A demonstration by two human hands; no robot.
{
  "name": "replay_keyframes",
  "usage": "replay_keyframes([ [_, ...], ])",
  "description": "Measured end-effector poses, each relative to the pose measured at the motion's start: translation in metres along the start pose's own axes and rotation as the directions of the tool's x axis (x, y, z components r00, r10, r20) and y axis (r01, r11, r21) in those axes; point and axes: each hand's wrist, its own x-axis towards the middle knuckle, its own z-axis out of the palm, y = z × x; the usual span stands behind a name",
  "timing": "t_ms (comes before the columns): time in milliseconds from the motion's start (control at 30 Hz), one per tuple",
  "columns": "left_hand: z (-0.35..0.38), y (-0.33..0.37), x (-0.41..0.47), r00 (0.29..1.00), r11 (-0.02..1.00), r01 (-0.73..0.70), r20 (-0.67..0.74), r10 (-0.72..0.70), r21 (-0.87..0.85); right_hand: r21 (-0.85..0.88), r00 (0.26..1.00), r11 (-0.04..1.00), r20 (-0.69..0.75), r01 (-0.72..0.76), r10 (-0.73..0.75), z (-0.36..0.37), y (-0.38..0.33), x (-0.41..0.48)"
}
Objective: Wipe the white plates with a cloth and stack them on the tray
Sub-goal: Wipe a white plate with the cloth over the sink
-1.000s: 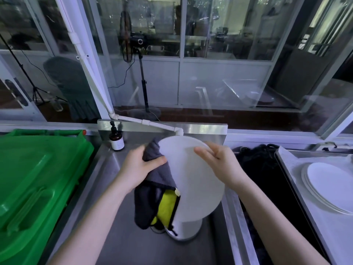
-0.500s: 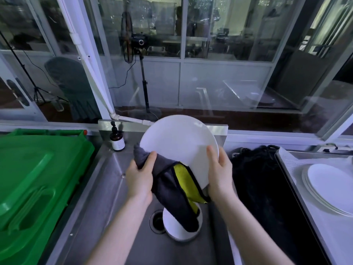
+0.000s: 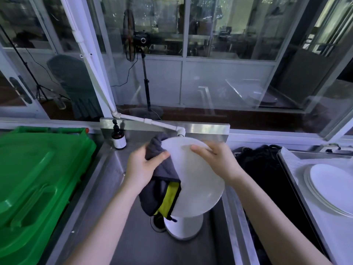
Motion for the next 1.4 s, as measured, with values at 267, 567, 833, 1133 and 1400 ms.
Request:
replay_keyframes([
  [267,0.003,-0.022,-0.018,0.884,0.869,0.342,-0.192,-0.426,-0.357,0.552,0.869,0.776,-0.172,-0.304,0.463,0.047,0.021,-0.03],
  [567,-0.01,0.01,0.006,0.935,0.974,-0.136,0.348,0.066,0.179,-0.306,0.969,0.946,0.245,0.11,-0.033,0.016,-0.009,0.006],
  [833,0.011,-0.017,-0.027,0.909,0.913,0.317,-0.193,-0.369,-0.255,0.389,0.88,0.891,-0.304,-0.236,0.366,0.03,0.009,-0.018],
  [1133,-0.009,-0.003,-0.006,0.981,0.987,0.16,-0.114,-0.16,-0.01,0.276,0.966,0.933,-0.049,-0.231,0.253,0.006,0.007,-0.02],
  [1400,-0.014,0.016,0.008,0.975,0.982,-0.079,0.22,0.039,0.174,-0.026,0.993,0.994,0.052,-0.107,0.108,0.009,-0.004,-0.004],
])
